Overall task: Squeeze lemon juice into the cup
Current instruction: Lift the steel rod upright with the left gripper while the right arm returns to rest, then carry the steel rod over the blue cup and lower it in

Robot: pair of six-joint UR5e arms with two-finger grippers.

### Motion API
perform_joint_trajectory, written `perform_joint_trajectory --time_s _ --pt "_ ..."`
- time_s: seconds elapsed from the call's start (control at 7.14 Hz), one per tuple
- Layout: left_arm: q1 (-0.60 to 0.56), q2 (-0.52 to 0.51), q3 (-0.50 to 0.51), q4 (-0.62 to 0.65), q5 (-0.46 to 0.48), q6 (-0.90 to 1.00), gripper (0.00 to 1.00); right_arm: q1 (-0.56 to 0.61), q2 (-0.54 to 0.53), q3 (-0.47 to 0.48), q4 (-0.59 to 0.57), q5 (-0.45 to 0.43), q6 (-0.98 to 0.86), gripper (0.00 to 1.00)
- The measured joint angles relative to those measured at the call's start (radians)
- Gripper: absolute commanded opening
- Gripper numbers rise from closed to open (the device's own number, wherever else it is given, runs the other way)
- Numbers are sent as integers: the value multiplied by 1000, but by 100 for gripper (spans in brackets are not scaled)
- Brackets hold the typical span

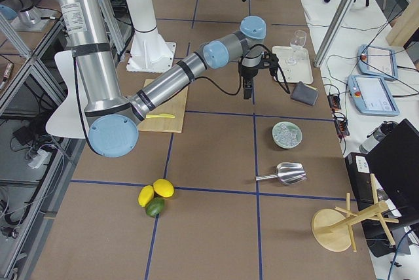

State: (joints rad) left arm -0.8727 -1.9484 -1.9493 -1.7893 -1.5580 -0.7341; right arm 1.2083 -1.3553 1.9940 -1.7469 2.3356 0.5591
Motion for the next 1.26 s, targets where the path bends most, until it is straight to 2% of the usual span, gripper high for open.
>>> perform_joint_trajectory --time_s 0.14,0.42,0.7,0.98,1.26 --pt "46 -49 -2 9 67 0 0 0 2 -14 1 4 -2 100" --pt "101 -110 2 -28 109 -5 0 0 5 -30 1 6 -5 100" --pt "136 -126 -8 -167 117 -6 0 11 -1 -38 1 1 -8 100" --pt "176 -124 -18 -328 158 -5 0 100 -35 -89 5 2 -110 100" --pt "296 -126 -23 -399 408 -2 0 231 -61 -200 6 12 -354 100"
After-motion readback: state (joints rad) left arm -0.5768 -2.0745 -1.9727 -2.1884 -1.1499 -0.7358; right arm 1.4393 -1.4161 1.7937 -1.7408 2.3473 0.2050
